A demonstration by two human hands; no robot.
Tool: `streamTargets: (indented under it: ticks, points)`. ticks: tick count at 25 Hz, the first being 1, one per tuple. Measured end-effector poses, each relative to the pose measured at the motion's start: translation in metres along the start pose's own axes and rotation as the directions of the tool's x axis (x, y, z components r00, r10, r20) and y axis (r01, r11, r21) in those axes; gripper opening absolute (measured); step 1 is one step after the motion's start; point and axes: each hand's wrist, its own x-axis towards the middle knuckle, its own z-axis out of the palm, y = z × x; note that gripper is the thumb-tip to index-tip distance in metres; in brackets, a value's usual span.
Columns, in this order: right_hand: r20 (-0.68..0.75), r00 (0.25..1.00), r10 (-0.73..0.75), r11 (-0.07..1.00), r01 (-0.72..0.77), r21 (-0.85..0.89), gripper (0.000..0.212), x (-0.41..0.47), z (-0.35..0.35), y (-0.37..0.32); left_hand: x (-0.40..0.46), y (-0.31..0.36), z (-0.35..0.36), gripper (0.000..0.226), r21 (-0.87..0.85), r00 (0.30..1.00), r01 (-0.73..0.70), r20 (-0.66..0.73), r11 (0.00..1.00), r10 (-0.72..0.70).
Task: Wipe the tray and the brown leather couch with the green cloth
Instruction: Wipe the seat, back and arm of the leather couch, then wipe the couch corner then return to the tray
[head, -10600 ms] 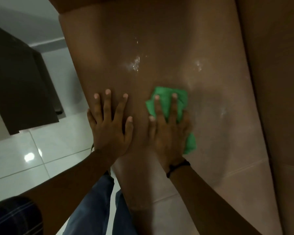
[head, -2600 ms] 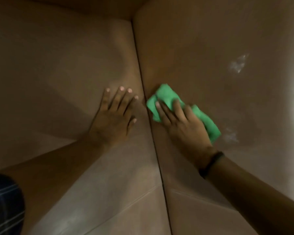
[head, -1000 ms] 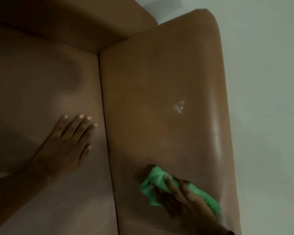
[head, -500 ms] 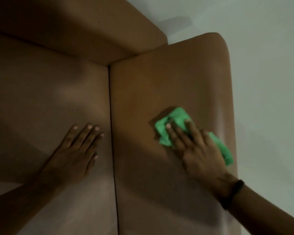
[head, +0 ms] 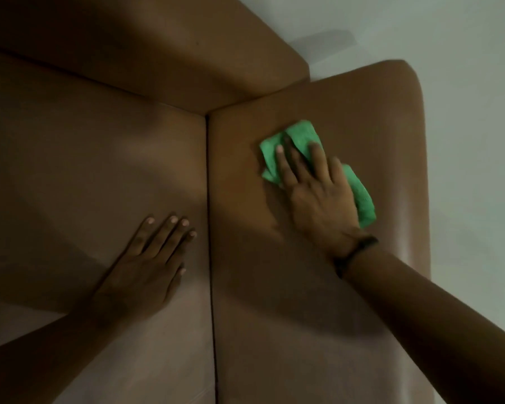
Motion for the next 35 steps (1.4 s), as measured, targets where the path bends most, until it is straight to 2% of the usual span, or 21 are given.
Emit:
streamTargets:
  ticks: [1,2,4,5,7,9,11,13,16,17,20,22,23,26,27,28,29,30,32,33,35]
  points:
    - [0.034,0.999,-0.039,0.999,0.038,0.027,0.079,0.017,-0.002,-0.018,0.000,-0.001,0.000,0.075,-0.005,1.000,0.012,0.015,1.000,-0.012]
    - [0.056,0.986,-0.156,0.988,0.156,0.016,0.077,0.021,0.003,-0.040,0.000,-0.001,0.000,0.075,-0.002,1.000,0.006,0.014,1.000,-0.006]
    - [0.112,0.888,-0.446,0.895,0.446,0.032,0.067,-0.005,0.018,-0.071,0.000,0.002,0.002,0.074,0.009,1.000,-0.007,-0.017,1.000,0.007]
    - [0.154,0.844,-0.513,0.857,0.513,0.042,0.066,-0.020,0.020,-0.071,0.000,0.001,0.001,0.074,0.020,1.000,-0.004,-0.010,1.000,0.005]
    - [0.093,0.874,-0.478,0.878,0.473,0.068,0.066,-0.016,0.019,-0.059,0.000,0.001,0.000,0.075,0.028,1.000,-0.001,0.005,1.000,0.001]
    - [-0.020,0.949,-0.315,0.948,0.316,0.027,0.067,0.027,0.012,-0.057,0.001,0.001,0.000,0.077,0.027,1.000,0.002,0.024,1.000,-0.002]
    - [-0.086,0.964,-0.250,0.968,0.251,-0.002,0.072,0.081,-0.001,-0.074,0.002,0.000,0.003,0.078,0.037,1.000,0.008,0.021,0.999,-0.009]
    - [-0.040,0.955,-0.295,0.955,0.293,-0.038,0.072,0.098,-0.007,-0.096,0.001,-0.001,0.005,0.077,0.033,1.000,0.004,0.017,0.999,-0.005]
    - [0.041,0.881,-0.472,0.881,0.473,-0.017,0.065,0.056,0.008,-0.093,0.000,-0.001,-0.002,0.077,0.042,1.000,-0.001,0.025,0.999,0.000]
    - [0.058,0.874,-0.483,0.875,0.484,0.001,0.067,0.043,0.011,-0.085,0.001,-0.001,-0.005,0.076,0.043,1.000,0.001,0.027,0.999,-0.002]
    - [-0.035,0.958,-0.283,0.959,0.283,0.000,0.070,0.057,0.013,-0.071,0.004,0.000,-0.010,0.078,0.032,0.999,0.006,0.044,0.999,-0.007]
    - [-0.101,0.977,-0.187,0.982,0.183,-0.043,0.071,0.071,0.010,-0.084,0.005,-0.004,-0.009,0.078,0.031,0.998,-0.009,0.056,0.999,0.007]
    - [-0.081,0.976,-0.204,0.977,0.199,-0.072,0.072,0.064,0.012,-0.095,0.003,-0.008,-0.010,0.078,0.023,0.997,-0.034,0.069,0.999,0.032]
    - [0.016,0.906,-0.423,0.900,0.422,-0.104,0.066,-0.007,0.026,-0.114,-0.002,-0.032,-0.022,0.080,0.053,0.982,-0.148,0.123,0.988,0.141]
    - [0.050,0.900,-0.433,0.894,0.436,-0.100,0.064,-0.036,0.029,-0.110,-0.003,-0.041,-0.032,0.080,0.075,0.977,-0.177,0.135,0.981,0.166]
    - [0.001,0.911,-0.413,0.906,0.411,-0.099,0.061,-0.057,0.033,-0.099,-0.005,-0.049,-0.042,0.080,0.098,0.976,-0.185,0.136,0.978,0.171]
    - [-0.110,0.928,-0.355,0.934,0.346,-0.094,0.059,-0.067,0.039,-0.086,-0.007,-0.057,-0.051,0.079,0.125,0.978,-0.179,0.131,0.976,0.163]
    - [-0.189,0.954,-0.232,0.973,0.231,-0.031,0.059,-0.067,0.046,-0.073,-0.008,-0.065,-0.057,0.078,0.159,0.981,-0.167,0.127,0.973,0.147]
    - [-0.226,0.974,0.012,0.993,0.015,0.118,0.059,-0.049,0.054,-0.066,-0.012,-0.083,-0.066,0.076,0.200,0.989,-0.121,0.114,0.972,0.099]
    - [-0.223,0.971,0.088,0.978,-0.042,0.204,0.058,-0.040,0.053,-0.084,-0.019,-0.095,-0.072,0.076,0.206,0.988,-0.100,0.133,0.973,0.074]
    - [-0.183,0.972,0.148,0.888,-0.049,0.458,0.056,-0.039,0.053,-0.155,-0.038,-0.117,-0.090,0.075,0.216,0.988,-0.030,0.154,0.976,-0.004]
